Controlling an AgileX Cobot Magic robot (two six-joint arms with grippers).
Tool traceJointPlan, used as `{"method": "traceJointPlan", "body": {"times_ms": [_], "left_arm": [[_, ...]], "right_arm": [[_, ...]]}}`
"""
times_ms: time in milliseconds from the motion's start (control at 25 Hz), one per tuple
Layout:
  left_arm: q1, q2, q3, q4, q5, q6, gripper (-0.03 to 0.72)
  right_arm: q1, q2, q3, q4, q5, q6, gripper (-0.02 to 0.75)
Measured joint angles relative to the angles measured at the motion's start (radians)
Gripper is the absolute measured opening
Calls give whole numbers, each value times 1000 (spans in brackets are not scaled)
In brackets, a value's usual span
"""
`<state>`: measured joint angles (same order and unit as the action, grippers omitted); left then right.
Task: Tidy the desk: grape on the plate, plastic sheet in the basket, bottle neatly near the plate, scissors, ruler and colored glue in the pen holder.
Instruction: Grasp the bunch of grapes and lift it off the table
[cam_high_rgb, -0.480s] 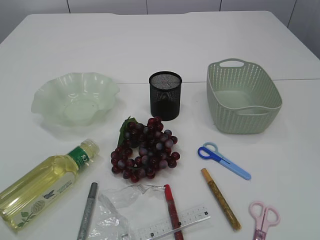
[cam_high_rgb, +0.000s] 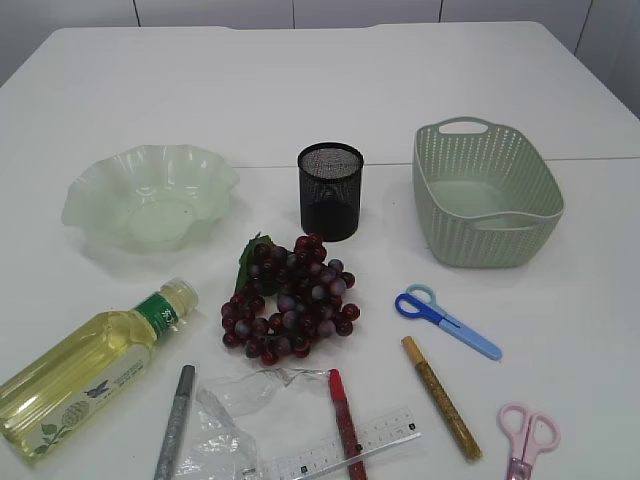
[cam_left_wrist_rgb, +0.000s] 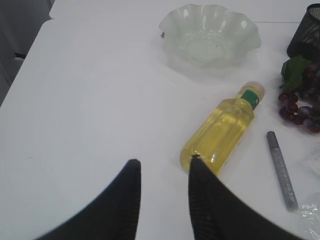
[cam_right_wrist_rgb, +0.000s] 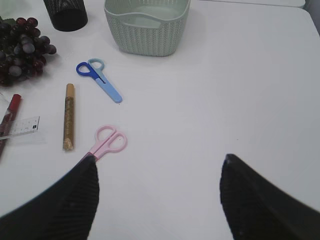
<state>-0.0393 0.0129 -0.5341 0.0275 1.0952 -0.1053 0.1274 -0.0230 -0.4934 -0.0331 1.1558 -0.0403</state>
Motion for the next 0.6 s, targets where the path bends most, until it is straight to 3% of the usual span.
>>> {"method": "traceJointPlan", "body": {"times_ms": [600], "left_arm": [[0,0,0,-2,0,0,241]], "right_arm": [[0,0,0,0,0,0,552]]}}
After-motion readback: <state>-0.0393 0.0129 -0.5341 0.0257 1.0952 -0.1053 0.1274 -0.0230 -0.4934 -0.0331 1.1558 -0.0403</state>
